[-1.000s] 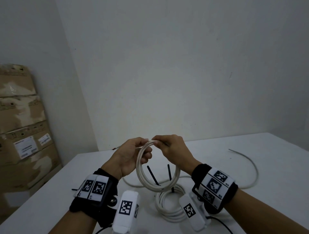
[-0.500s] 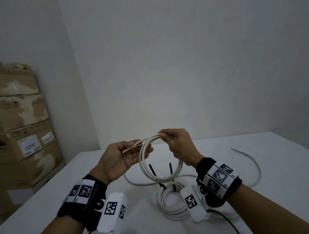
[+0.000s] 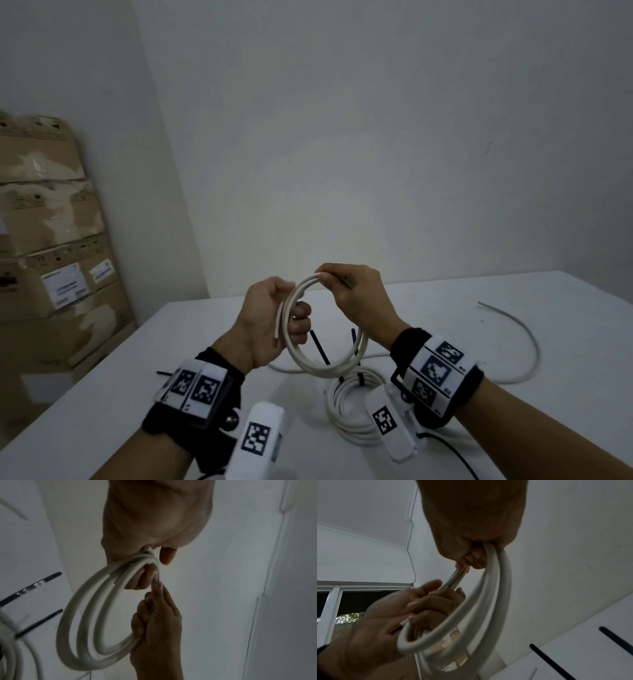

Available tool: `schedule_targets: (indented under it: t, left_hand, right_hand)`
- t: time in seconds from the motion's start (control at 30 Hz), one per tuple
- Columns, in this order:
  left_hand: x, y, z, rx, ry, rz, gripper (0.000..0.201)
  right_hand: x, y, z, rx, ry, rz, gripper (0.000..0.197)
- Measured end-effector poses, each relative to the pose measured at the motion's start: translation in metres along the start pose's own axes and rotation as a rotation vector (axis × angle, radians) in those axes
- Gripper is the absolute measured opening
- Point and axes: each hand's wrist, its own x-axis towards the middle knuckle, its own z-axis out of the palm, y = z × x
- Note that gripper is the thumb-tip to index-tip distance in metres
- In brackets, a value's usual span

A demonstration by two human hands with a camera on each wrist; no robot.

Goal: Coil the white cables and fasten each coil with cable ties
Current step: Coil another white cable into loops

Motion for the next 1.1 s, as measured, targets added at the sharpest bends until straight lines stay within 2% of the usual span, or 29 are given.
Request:
schedule_targets:
  t: [0.07,0.13,0.2,0.27,0.37,0.43,0.57,0.67,0.77,0.87,0.97,1.1]
  left_hand:
    - [0.004,-0.004,0.002,0.202,0.096,0.045,0.046]
    - [0.005,-0.005,0.002,0.334,0.135,0.127,0.05]
    - [0.004,-0.004,-0.001,0.336,0.123,0.142,0.047]
    - [0.002,-0.003,-0.008,0.344,0.095,0.11,0.046]
    - [-0.003,0.0,-0.017,0.408,0.077,0.076,0.045]
    - [-0.005,0.002,-0.02,0.426,0.076,0.074,0.044]
    - [-0.01,0.007,-0.027,0.435,0.062,0.068,0.043]
    - [-0.017,0.008,-0.039,0.525,0.069,0.062,0.037]
    - [-0.026,0.01,-0.055,0.6,0.081,0.036,0.032]
    - [-0.035,0.009,-0.067,0.575,0.144,0.054,0.035]
    - [-0.043,0.009,-0.084,0.535,0.228,0.09,0.047]
    - [-0.056,0.017,-0.112,0.478,0.294,0.012,0.044]
  right_hand:
    - [-0.002,0.003,0.005,0.003,0.024,0.014,0.017]
    - [-0.007,0.002,0.007,0.082,0.019,0.071,0.017]
    - [-0.009,-0.001,0.006,0.185,-0.034,0.143,0.017]
    - [-0.006,-0.002,0.002,0.217,-0.16,0.214,0.019]
    - [0.001,-0.004,0.0,0.186,-0.39,0.261,0.034]
    - [0.004,-0.009,0.006,0.127,-0.459,0.243,0.034]
    - [0.007,-0.015,0.025,-0.044,-0.451,0.21,0.023]
    - [0.004,-0.015,0.038,0.068,-0.436,0.292,0.025]
    - [-0.002,-0.017,0.056,0.11,-0.453,0.304,0.026]
    - [-0.004,-0.022,0.076,0.178,-0.435,0.322,0.023]
    - [-0.004,-0.031,0.096,0.206,-0.438,0.296,0.023]
    - [-0.007,-0.04,0.118,0.33,-0.543,0.327,0.027]
